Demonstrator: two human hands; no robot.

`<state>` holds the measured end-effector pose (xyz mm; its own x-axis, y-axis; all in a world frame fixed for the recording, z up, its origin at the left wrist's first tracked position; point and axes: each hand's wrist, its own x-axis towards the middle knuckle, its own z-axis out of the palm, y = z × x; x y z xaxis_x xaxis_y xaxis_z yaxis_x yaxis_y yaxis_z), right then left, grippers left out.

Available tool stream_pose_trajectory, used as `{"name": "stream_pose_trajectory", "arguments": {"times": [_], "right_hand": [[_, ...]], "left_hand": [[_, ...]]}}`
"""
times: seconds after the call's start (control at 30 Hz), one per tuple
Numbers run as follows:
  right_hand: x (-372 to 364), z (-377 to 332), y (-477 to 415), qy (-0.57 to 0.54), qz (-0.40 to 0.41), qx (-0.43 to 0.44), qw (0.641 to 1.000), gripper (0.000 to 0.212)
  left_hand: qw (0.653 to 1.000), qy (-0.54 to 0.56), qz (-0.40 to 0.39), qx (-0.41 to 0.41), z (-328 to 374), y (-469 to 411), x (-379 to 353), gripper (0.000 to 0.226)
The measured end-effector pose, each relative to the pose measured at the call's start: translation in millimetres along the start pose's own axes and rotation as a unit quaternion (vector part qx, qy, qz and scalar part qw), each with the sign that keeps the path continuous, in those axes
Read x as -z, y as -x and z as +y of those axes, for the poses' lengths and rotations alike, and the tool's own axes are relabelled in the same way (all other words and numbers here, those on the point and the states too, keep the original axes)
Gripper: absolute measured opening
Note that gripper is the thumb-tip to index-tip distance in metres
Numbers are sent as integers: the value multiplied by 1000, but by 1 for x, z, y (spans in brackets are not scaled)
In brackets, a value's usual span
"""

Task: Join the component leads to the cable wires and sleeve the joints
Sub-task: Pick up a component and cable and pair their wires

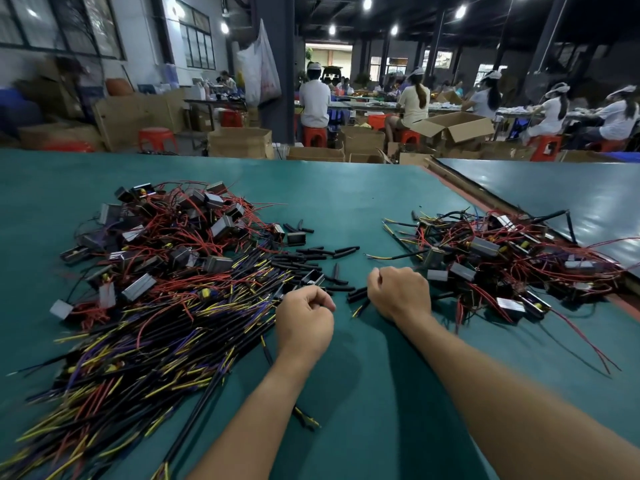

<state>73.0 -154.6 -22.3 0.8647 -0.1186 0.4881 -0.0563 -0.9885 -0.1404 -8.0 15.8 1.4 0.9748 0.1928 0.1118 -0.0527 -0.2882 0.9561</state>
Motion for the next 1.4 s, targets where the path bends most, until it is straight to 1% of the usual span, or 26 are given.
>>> {"name": "stream_pose_trajectory", "arguments": {"times": [0.2,0.33,0.37,0.47,0.63,0.8,0.87,0.93,1.0,1.07,1.13,1.2,1.33,1.4], "right_hand": [[2,-4,2,6,-16,-29,999,46],[2,-4,6,19,-18,-8,1000,45],[1,-3,7,23,-19,-3,1000,44],[2,-4,8,39,-25,6,999,44],[-1,-2,11,41,-39,16,998,43],[-4,0,11,14,-52,15,998,47],[-6,3,10,-3,-54,2,999,45],[-8,5,8,-26,-49,-6,998,44],[-10,8,4,-45,-51,-10,998,44],[-10,13,-1,-88,-51,-27,994,45],[-9,17,-5,-129,-49,-46,989,44],[-7,17,-3,-124,-50,-40,990,45],[-6,15,2,-135,-47,-38,989,44],[-5,15,2,-141,-48,-37,988,44]], "left_hand": [[1000,11,12,-5,4,-3,0,29],[997,-62,-11,-34,19,-27,10,9],[995,-88,-14,-43,24,-35,14,9],[986,-157,-2,-62,38,-60,29,18],[953,-285,60,-78,38,-98,65,26],[923,-348,126,-108,31,-133,93,37],[913,-377,122,-102,28,-145,95,47],[904,-412,94,-73,24,-154,94,59],[895,-437,73,-50,19,-162,92,62],[885,-458,74,-47,14,-167,91,63],[884,-458,85,-44,11,-174,93,65],[890,-441,103,-43,7,-178,99,56],[894,-417,140,-81,-1,-178,113,17],[913,-364,157,-90,0,-178,117,15]]}}
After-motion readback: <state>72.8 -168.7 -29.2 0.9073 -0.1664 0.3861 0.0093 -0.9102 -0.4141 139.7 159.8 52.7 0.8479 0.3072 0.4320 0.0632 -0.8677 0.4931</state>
